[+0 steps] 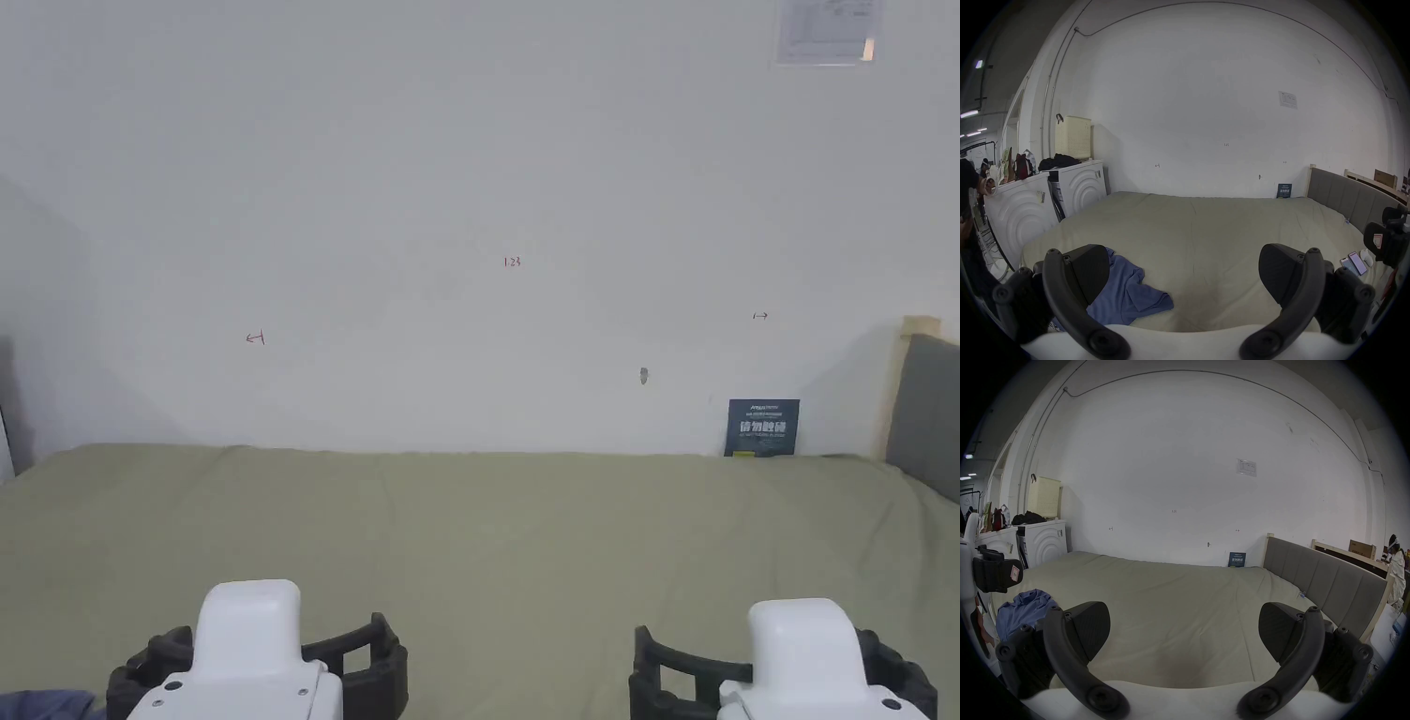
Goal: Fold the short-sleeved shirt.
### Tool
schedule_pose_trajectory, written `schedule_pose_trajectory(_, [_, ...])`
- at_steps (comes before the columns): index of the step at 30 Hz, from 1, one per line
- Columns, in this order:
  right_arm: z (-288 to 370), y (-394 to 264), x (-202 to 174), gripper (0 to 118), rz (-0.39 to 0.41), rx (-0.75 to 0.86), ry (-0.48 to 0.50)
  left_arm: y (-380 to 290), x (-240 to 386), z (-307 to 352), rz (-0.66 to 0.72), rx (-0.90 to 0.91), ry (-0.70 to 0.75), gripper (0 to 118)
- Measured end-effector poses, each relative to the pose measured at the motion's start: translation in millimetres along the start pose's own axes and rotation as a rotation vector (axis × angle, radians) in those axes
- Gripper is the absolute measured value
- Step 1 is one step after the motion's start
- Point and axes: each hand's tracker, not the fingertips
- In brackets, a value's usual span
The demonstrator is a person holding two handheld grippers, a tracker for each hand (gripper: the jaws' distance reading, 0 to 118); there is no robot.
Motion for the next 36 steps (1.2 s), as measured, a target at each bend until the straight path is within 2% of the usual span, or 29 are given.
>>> schedule_pose_trajectory(4, [-3,-4,2,118,-0.003,0.005,-0.025,0,1,2,-0.013,0.012,0.011,118])
schedule_pose_trajectory(8, [0,1,3,118,-0.011,0.003,-0.009,1,2,2,-0.030,0.017,0.019,118])
schedule_pose_trajectory(13, [-1,2,1,118,-0.013,-0.016,-0.018,3,-3,3,0.006,0.028,0.007,116])
schedule_pose_trajectory(14, [-1,2,2,110,-0.014,-0.021,-0.014,5,-4,3,0.006,0.023,-0.006,109])
schedule_pose_trajectory(15, [-2,3,3,71,-0.012,-0.039,-0.004,6,-5,4,0.007,0.025,-0.018,77])
schedule_pose_trajectory(16, [-1,2,3,19,-0.015,-0.025,-0.012,6,-4,3,-0.006,0.014,-0.047,20])
schedule_pose_trajectory(17, [-2,2,3,0,-0.028,-0.007,-0.041,5,-4,4,-0.009,0.035,-0.043,0])
schedule_pose_trajectory(18, [-4,1,3,0,-0.047,0.001,-0.095,5,-3,3,-0.015,0.047,-0.051,0])
schedule_pose_trajectory(19, [-2,1,9,0,-0.080,0.021,-0.124,5,-1,6,-0.064,0.103,0.017,0])
schedule_pose_trajectory(21, [-4,6,13,0,-0.096,-0.018,-0.021,10,-4,7,-0.055,0.070,-0.036,0])
schedule_pose_trajectory(23, [-5,7,12,0,-0.025,-0.017,-0.094,6,-4,1,-0.033,0.074,-0.036,0])
schedule_pose_trajectory(24, [-4,6,12,0,-0.011,-0.008,-0.099,6,-5,-1,-0.015,0.068,-0.050,0])
schedule_pose_trajectory(28, [-8,4,7,0,-0.037,-0.028,-0.071,6,-9,-2,0.020,0.067,-0.038,0])
schedule_pose_trajectory(32, [-15,6,-1,0,-0.040,-0.042,-0.003,7,-20,-7,0.021,0.045,-0.034,0])
schedule_pose_trajectory(34, [-23,3,-12,0,-0.021,-0.037,0.008,6,-32,-6,0.017,0.035,-0.015,0])
schedule_pose_trajectory(36, [-32,3,-27,0,-0.019,-0.038,0.068,5,-50,-3,0.033,0.032,0.038,0])
